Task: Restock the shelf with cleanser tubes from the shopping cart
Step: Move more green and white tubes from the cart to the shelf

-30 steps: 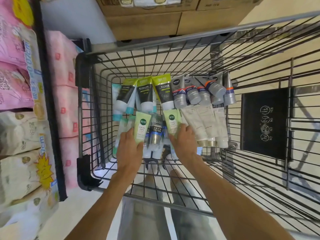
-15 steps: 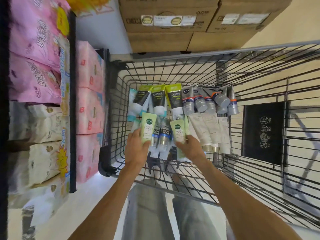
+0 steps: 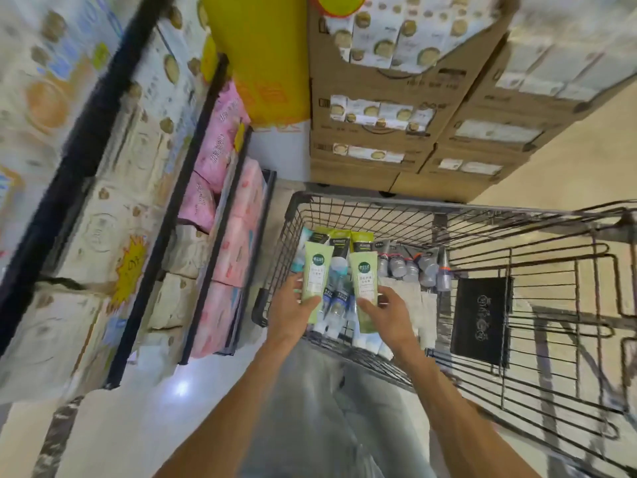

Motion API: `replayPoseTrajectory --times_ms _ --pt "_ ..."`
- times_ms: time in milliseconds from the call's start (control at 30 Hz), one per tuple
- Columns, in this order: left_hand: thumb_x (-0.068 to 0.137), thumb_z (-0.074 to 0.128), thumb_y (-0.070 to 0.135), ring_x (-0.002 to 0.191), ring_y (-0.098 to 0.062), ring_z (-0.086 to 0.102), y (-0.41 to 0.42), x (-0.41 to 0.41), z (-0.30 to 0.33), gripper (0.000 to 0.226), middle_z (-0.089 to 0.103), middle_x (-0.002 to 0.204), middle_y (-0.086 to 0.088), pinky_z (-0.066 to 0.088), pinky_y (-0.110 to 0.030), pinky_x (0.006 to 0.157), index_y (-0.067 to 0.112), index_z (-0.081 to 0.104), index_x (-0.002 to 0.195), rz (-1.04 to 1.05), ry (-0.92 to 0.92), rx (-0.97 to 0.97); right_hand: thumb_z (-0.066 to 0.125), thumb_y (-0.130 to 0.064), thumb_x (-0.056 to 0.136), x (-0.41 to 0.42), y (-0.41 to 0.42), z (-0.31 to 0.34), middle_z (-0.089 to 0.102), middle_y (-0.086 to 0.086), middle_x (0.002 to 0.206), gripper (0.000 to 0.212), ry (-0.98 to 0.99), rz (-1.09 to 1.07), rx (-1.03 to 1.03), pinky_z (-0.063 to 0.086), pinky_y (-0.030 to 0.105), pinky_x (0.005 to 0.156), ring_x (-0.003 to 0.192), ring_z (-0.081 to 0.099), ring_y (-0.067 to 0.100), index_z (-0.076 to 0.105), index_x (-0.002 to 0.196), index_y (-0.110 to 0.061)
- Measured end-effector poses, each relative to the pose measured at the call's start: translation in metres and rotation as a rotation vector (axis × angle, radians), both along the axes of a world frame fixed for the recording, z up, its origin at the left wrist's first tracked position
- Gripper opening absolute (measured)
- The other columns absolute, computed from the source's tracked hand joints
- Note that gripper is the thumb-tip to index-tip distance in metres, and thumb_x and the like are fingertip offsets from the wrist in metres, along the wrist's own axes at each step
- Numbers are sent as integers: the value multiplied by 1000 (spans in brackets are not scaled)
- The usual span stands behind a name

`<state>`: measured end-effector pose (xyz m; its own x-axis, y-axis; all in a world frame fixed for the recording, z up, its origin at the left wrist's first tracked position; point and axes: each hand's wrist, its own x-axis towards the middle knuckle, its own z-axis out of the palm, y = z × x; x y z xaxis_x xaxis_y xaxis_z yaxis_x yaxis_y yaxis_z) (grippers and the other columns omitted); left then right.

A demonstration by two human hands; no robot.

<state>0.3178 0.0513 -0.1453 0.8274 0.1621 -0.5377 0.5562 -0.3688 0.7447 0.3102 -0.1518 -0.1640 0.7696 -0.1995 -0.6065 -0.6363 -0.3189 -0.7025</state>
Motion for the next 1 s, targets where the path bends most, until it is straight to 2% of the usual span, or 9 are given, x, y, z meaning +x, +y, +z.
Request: replayPoseTrajectory --times_ms 100,233,300,400,467,567,733,833,1000 --pt "84 83 17 101 -9 68 -2 -13 23 53 70 118 6 61 -43 89 26 59 130 60 -56 -9 75 -21 93 0 -1 29 67 6 99 35 -69 74 9 50 22 62 84 65 24 60 123 -12" --pt "81 82 17 100 -9 72 -6 -35 44 48 73 111 10 61 -43 89 32 61 121 221 -119 -17 75 -21 93 -1 -3 54 60 -7 95 39 -125 182 44 51 21 64 81 62 8 50 122 -15" --pt "83 81 11 95 -3 72 -9 -55 57 45 73 109 11 61 -33 83 36 61 115 303 -159 -10 76 -22 93 -3 -1 63 62 -7 96 40 -156 286 55 50 21 62 82 64 9 52 123 -14" --pt "86 79 7 88 4 70 -10 -96 69 38 74 105 14 55 -14 71 23 66 119 407 -199 23 76 -17 92 -8 8 74 61 -4 96 38 -197 456 77 47 11 56 80 61 4 52 121 -14" --pt "87 79 5 81 9 68 -9 -131 80 36 72 98 18 50 -10 65 22 69 116 511 -245 58 77 -15 92 -16 20 82 62 0 98 39 -212 589 105 45 8 57 80 59 3 52 122 -11" --pt "89 78 9 79 15 63 -9 -191 94 41 66 97 23 52 -17 71 40 61 108 728 -267 95 79 -15 89 -36 44 90 63 -2 95 35 -212 800 129 47 19 66 82 62 14 55 114 -12" --pt "86 83 14 90 -14 68 -5 -290 105 44 69 105 5 58 -30 76 23 60 123 1036 -311 167 81 -20 86 -94 101 106 71 5 104 34 -200 1085 180 52 33 74 92 68 21 59 111 -16" --pt "84 85 11 90 -14 69 -6 -352 110 47 70 105 3 55 -22 72 21 59 122 1204 -326 206 81 -21 87 -145 135 117 72 2 103 31 -188 1261 240 57 43 82 92 69 19 59 109 -19" --pt "85 83 11 90 -5 65 -23 -467 121 47 68 108 11 48 -10 64 25 58 122 1505 -340 254 80 -26 88 -252 178 137 66 -3 107 33 -180 1566 312 48 19 59 89 66 12 56 110 -23"
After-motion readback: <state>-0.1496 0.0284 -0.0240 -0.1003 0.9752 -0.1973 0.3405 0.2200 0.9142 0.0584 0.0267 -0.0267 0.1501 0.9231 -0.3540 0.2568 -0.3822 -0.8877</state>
